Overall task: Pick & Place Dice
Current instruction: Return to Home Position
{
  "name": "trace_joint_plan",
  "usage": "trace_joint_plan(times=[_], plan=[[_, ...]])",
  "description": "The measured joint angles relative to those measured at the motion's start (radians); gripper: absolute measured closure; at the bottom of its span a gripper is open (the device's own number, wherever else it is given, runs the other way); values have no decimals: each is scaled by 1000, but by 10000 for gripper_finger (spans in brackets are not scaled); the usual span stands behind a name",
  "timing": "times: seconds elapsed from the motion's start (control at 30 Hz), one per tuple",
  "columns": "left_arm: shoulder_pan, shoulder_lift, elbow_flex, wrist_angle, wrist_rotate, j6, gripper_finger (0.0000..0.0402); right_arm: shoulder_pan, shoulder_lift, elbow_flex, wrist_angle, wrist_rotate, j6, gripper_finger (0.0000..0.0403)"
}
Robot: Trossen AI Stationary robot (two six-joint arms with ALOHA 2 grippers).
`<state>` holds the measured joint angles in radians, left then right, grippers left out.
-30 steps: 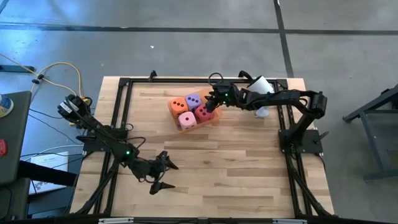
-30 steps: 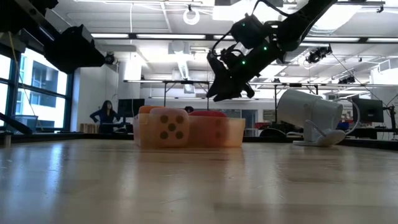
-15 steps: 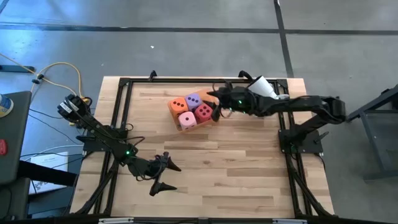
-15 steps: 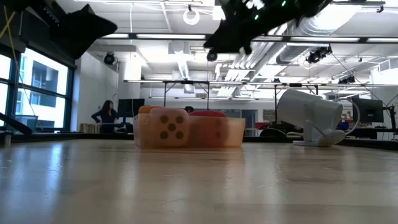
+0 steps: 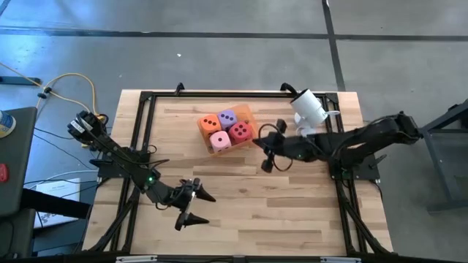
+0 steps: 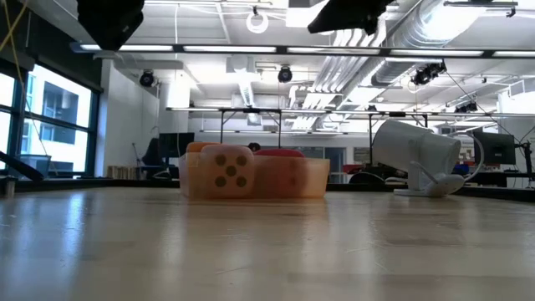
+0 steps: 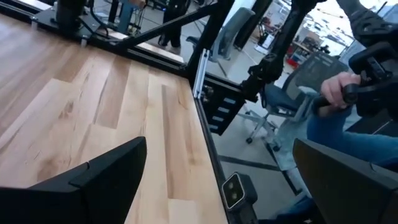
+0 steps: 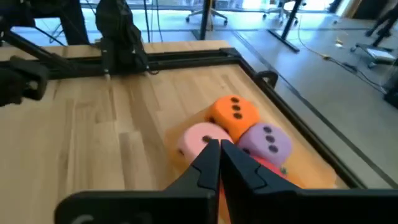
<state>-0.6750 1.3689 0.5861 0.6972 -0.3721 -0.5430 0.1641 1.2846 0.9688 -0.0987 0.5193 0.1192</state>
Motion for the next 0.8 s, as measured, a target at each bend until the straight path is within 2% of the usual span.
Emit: trace_joint_plan(times=[0.2, 0.33, 0.43, 0.6, 0.73, 0.8], plan=[[-4, 11, 0, 0, -45, 15, 16, 126, 0, -1, -117, 174, 131, 401], [7, 1, 0, -7, -53, 19, 59, 200, 0, -2, -139, 208, 188, 401], [26, -57, 0, -65, -48, 32, 118, 253, -19, -2, -149, 196, 161, 401], [118, -229, 0, -351, 102, -52, 263, 324, -100, -2, -222, 175, 214, 401], [196, -383, 0, -558, 54, 3, 377, 379, -193, -2, -328, 179, 258, 401], [235, -465, 0, -648, 44, 52, 391, 405, -245, -4, -377, 193, 276, 401]])
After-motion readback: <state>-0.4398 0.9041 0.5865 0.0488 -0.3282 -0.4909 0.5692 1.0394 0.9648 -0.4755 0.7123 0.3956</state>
